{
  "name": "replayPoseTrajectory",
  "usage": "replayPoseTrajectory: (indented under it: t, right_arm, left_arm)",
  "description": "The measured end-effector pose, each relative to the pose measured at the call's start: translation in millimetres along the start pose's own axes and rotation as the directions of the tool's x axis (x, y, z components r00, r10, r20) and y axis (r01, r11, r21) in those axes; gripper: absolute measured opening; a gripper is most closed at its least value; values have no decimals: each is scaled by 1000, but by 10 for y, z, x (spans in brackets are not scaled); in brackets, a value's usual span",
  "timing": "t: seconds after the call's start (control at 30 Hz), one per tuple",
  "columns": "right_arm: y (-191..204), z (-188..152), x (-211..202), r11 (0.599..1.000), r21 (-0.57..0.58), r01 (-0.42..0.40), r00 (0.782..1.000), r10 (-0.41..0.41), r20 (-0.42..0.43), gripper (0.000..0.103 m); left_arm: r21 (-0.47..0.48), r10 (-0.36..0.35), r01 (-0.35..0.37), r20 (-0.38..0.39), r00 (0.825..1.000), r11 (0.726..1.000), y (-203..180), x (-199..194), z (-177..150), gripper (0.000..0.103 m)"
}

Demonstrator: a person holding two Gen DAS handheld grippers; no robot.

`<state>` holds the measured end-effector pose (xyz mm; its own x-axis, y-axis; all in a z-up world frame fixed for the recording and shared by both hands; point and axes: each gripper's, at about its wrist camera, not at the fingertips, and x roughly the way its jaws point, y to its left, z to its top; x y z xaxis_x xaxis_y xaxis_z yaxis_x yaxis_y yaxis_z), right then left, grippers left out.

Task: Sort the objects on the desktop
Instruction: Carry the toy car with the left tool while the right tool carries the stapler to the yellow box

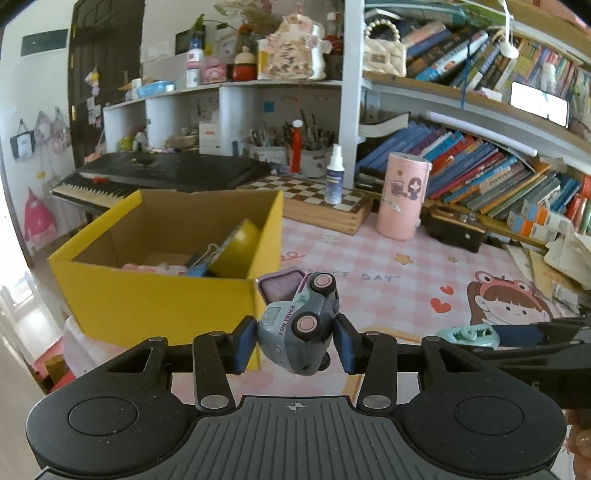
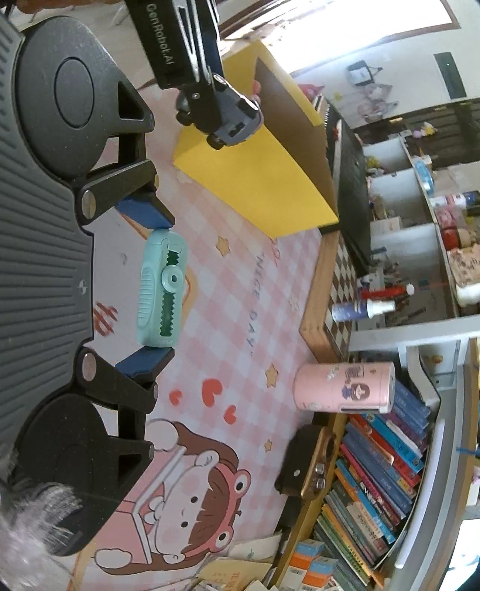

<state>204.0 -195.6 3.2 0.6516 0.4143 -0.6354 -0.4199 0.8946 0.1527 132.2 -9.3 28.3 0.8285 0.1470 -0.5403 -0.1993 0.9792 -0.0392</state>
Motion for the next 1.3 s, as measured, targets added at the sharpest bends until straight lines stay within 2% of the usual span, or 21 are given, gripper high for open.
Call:
replayPoseTrajectory:
  t: [0.23,0.53,0.8,1.0,1.3]
  right_arm:
    - [402,-131,-82,1000,-23,-5,1000,5,-9,67]
    - [938,-400,-204,1000,-27,-9,998,8,-60,67]
    - [1375,-647,-358,1000,-16,-9,998,8,-57,67]
    - [1704,-822,-435,1000,-19,-18,998,17,-60,67]
    - [2077,-903,-507,998,-52,-40,998,37,-51,67]
  left_arm:
    - [-21,-35,35,-18,999,999,328,-161,-169,43]
    - [-32,-65,63,-49,997,997,724,-456,-384,43]
    - [-2,-81,81,-58,995,997,1015,-729,-552,43]
    - [0,-76,76,-63,995,997,1266,-903,-686,43]
    - [-25,-58,57,-42,997,998,1585,-1096,-766,43]
